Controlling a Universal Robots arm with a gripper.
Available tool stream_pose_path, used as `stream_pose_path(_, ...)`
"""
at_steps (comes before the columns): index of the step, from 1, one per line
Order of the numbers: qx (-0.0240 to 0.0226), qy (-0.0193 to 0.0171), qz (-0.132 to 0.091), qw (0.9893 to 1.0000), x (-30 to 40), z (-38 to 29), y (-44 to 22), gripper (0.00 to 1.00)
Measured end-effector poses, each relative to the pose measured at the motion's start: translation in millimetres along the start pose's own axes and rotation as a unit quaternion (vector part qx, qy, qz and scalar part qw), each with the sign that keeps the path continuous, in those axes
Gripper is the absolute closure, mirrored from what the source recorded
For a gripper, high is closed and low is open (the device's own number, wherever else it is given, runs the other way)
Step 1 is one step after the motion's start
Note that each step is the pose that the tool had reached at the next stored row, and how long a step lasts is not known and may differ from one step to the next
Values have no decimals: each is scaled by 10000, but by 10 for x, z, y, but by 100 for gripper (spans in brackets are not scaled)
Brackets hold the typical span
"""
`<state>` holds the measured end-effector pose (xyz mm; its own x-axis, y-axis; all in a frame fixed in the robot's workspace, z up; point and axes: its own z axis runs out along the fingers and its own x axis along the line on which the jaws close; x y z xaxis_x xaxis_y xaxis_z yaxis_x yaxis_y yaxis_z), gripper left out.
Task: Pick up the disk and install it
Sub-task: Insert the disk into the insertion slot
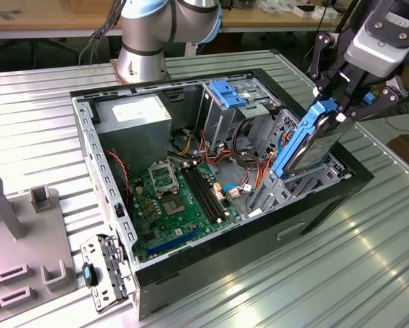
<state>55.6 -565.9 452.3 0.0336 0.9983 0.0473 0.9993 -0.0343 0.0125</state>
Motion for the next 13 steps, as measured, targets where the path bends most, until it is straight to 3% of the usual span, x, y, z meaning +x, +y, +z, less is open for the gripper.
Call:
stream_pose_path(7, 11, -1, 1, 10000, -3, 67, 5, 63)
stream_pose_path(13, 39, 0, 1, 10000, -3, 77, 9, 63)
